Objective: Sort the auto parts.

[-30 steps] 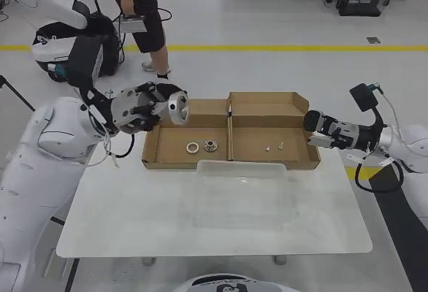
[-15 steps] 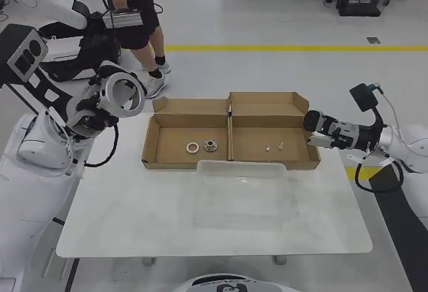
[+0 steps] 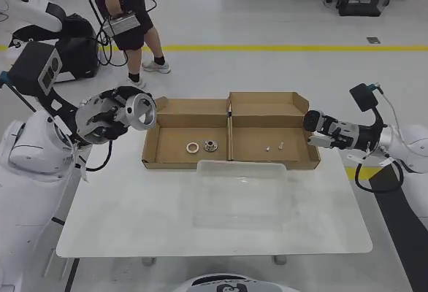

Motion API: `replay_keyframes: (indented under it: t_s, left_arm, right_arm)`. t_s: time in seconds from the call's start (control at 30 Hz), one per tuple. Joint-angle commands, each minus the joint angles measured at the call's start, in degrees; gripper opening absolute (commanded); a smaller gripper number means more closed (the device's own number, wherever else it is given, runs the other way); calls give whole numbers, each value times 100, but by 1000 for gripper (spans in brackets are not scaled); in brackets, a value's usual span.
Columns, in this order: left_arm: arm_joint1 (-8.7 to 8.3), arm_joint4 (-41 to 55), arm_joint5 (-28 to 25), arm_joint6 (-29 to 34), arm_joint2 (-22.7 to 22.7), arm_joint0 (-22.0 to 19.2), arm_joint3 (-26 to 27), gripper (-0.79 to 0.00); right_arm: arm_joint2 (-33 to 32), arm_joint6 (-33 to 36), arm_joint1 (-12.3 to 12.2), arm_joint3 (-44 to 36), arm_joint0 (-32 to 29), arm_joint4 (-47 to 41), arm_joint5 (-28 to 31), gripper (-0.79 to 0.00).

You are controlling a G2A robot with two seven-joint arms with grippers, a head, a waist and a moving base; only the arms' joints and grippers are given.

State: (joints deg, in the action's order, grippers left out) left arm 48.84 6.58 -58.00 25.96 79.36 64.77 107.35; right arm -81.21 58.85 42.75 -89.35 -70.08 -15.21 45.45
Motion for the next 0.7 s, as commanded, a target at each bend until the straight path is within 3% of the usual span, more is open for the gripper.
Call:
replay_keyframes:
  t_s: [0.0,0.3,0.67]
  left_arm:
    - [5,77,0,3,42,56,30,-785]
    - [41,1384,0,294,216,319,435,-785]
    - [231,3538,0,2033,619,445,502,-785]
  right_arm:
    - [0,0,0,0,0,0,0,0]
    - [0,0,0,0,0,0,0,0]
    - [0,0,0,0,0,0,0,0]
